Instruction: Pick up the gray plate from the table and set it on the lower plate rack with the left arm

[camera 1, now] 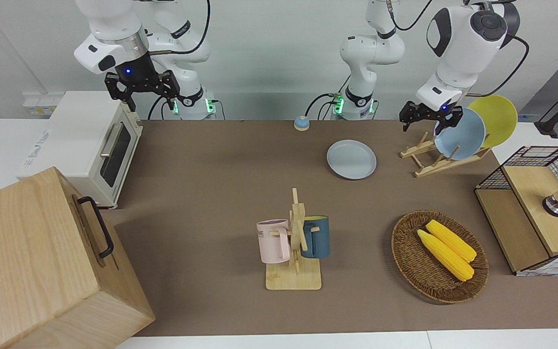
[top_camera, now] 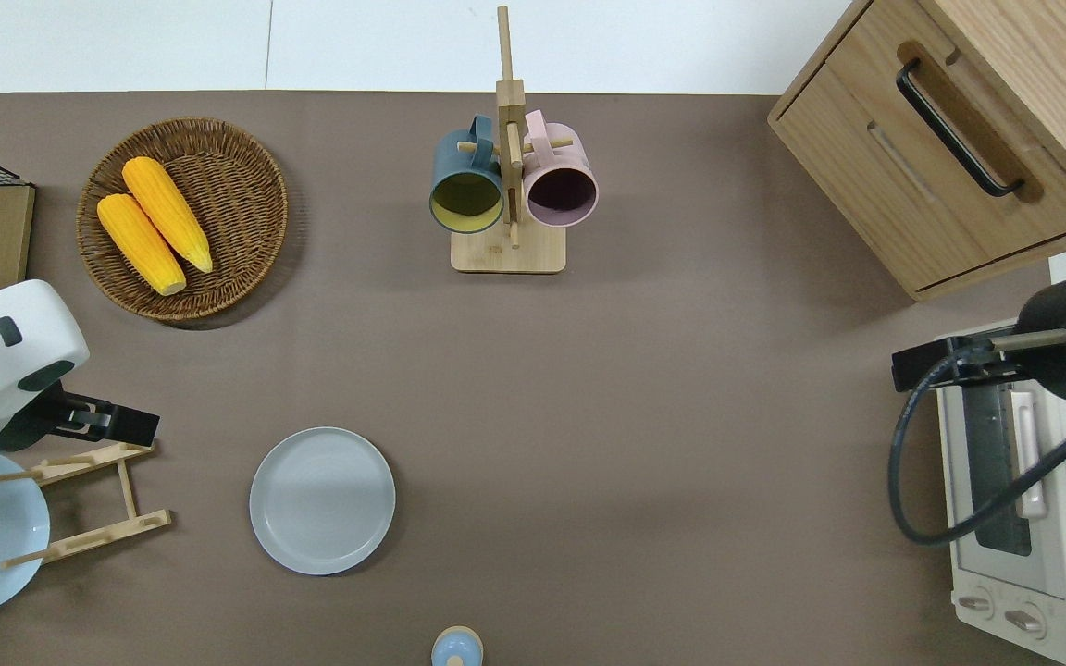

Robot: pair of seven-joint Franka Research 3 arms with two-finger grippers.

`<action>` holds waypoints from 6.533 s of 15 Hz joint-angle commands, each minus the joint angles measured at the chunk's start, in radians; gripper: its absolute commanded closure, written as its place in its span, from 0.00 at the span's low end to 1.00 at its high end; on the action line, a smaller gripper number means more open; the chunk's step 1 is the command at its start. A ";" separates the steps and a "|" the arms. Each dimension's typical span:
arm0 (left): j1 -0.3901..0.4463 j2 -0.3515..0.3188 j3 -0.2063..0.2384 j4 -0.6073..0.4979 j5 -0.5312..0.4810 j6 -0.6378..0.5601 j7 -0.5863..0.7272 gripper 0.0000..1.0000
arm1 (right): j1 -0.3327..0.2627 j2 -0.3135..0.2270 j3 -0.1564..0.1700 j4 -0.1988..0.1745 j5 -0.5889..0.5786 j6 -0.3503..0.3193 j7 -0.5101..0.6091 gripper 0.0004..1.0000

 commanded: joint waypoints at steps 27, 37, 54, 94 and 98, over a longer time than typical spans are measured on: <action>0.002 -0.095 0.016 -0.267 -0.056 0.158 -0.020 0.01 | -0.007 -0.002 0.005 0.006 0.007 -0.014 0.000 0.01; 0.001 -0.142 0.019 -0.453 -0.097 0.310 -0.020 0.01 | -0.007 -0.002 0.007 0.006 0.007 -0.014 0.000 0.01; -0.038 -0.078 0.001 -0.708 -0.125 0.648 -0.021 0.01 | -0.007 -0.002 0.007 0.006 0.007 -0.014 0.000 0.01; -0.062 -0.001 -0.001 -0.656 -0.129 0.655 -0.054 1.00 | -0.007 -0.002 0.007 0.006 0.007 -0.014 -0.001 0.01; -0.053 -0.052 0.002 -0.579 -0.128 0.512 -0.052 1.00 | -0.007 -0.002 0.007 0.006 0.007 -0.014 -0.001 0.01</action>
